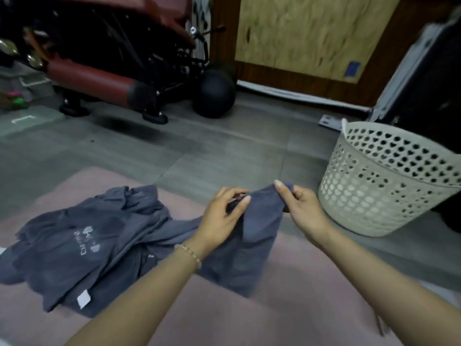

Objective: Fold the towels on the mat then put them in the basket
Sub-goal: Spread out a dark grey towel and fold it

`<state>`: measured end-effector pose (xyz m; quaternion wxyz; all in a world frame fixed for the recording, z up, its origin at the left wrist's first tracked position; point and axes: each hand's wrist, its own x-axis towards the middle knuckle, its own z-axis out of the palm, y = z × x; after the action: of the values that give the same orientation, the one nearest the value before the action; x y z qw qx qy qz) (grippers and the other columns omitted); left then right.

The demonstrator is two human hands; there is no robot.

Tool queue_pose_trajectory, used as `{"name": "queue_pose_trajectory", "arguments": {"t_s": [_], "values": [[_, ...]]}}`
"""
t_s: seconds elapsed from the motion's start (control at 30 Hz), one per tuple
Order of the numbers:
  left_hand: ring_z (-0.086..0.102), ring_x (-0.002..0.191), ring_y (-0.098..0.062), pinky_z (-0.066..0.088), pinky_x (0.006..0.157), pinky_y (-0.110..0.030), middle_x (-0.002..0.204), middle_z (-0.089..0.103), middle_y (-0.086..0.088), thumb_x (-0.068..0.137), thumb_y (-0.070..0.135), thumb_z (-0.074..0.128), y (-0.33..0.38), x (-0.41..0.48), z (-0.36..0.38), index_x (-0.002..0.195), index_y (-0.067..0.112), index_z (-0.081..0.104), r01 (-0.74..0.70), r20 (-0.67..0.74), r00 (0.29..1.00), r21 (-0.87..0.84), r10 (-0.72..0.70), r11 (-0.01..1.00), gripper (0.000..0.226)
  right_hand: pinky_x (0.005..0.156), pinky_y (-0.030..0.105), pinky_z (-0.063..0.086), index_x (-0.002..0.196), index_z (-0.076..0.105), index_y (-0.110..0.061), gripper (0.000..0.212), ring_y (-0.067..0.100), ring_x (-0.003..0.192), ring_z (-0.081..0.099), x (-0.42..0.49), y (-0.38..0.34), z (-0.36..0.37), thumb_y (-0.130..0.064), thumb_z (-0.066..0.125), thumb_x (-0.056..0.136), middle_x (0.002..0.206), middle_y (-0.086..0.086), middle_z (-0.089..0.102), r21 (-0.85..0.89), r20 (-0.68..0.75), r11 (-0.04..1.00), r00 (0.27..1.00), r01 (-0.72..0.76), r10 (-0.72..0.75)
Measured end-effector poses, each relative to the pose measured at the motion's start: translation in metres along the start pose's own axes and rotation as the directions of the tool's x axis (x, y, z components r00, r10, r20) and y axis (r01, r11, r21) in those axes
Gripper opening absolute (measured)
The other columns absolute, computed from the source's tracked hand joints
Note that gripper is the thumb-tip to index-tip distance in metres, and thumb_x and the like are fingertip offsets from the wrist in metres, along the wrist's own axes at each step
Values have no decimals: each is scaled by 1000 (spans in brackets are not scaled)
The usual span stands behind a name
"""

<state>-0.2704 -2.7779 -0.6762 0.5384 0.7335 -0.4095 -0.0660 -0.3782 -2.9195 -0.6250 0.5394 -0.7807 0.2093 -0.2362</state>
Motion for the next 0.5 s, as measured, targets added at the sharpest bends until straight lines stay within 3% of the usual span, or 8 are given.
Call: {"name": "queue_pose_trajectory", "arguments": {"t_s": [0.1, 0.23, 0.37, 0.43, 0.5], "values": [[56, 95, -1, 39, 91, -16, 99, 60, 4, 91, 46, 47, 63, 21, -1, 99, 21, 64, -45, 100, 994, -64, 51, 997, 31, 57, 22, 43, 82, 61, 14, 43, 15, 69, 52, -6, -48, -30, -24, 50, 97, 74, 14, 58, 90, -89, 996, 996, 19, -11], [53, 69, 3, 43, 72, -13, 77, 60, 2, 96, 21, 53, 149, 30, 2, 83, 15, 61, 34, 198, 980, -306, 29, 952, 16, 60, 31, 40, 65, 54, -8, 43, 19, 65, 50, -24, -108, -67, -38, 49, 96, 64, 11, 55, 165, -158, 986, 986, -16, 42], [61, 69, 2, 48, 68, -12, 77, 67, 2, 97, 18, 50, 215, 33, -1, 89, 8, 63, 73, 205, 978, -510, 39, 857, 19, 72, 26, 53, 83, 69, -4, 40, 18, 77, 67, -56, -153, -103, -42, 57, 89, 83, 12, 72, 258, -132, 965, 988, -42, 78], [62, 69, 1, 49, 69, -13, 77, 68, 3, 97, 18, 49, 241, 35, -5, 89, 9, 64, 78, 197, 980, -551, 38, 831, 19, 74, 28, 49, 93, 69, 0, 50, 20, 83, 65, -74, -162, -120, -47, 69, 76, 91, 13, 73, 178, -31, 982, 997, -62, 69], [63, 68, 1, 49, 67, -12, 73, 69, 6, 98, 18, 48, 266, 35, -9, 88, 9, 63, 65, 192, 979, -587, 61, 807, 20, 73, 29, 47, 90, 69, -2, 61, 17, 82, 64, -93, -166, -138, -54, 81, 59, 87, 7, 73, -10, 57, 993, 992, -114, 114]]}}
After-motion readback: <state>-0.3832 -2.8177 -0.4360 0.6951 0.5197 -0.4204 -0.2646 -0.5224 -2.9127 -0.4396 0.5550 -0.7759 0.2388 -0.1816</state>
